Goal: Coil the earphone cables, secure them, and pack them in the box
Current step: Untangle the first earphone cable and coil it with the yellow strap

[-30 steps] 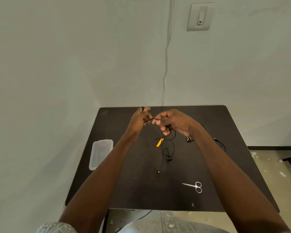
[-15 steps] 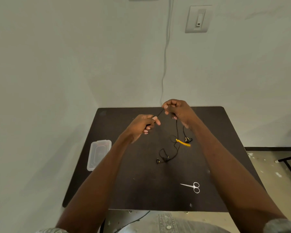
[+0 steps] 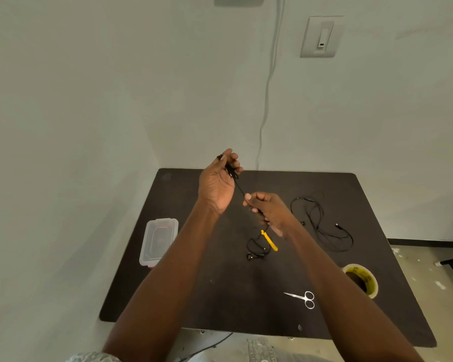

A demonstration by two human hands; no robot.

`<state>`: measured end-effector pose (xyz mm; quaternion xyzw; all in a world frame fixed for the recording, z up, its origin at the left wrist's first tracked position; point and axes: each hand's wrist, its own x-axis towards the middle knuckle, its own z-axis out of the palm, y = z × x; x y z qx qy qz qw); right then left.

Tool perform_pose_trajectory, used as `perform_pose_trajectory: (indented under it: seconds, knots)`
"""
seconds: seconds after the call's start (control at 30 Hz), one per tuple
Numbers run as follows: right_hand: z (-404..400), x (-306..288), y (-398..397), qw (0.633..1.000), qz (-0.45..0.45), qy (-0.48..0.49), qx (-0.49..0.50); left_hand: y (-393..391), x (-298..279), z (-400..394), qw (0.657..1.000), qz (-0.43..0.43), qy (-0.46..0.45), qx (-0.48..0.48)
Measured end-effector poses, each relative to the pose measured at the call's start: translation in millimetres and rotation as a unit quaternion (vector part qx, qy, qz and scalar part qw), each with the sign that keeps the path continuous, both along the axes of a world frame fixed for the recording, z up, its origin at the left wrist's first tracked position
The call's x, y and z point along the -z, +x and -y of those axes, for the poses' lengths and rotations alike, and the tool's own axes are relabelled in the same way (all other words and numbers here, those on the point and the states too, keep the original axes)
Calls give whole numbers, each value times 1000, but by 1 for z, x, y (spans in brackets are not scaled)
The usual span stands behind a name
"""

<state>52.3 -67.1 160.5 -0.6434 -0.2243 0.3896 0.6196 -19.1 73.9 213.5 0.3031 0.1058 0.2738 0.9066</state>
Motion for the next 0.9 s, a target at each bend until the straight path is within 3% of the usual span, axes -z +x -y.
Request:
perform_pose_trajectory:
  seconds: [0.3, 0.53, 0.67, 0.9]
  knots:
    - [2, -39, 6, 990, 75, -74, -95, -2, 20, -16, 983, -118, 131, -55]
    - [3, -71, 11, 981, 131, -75, -124, -1, 25, -13, 933, -214, 289, -4]
    - [3, -76, 24, 992, 89, -26, -87, -1, 29, -8, 872, -256, 414, 54]
    - [0, -69, 49, 995, 98, 12, 23, -10, 27, 4, 854, -247, 430, 157]
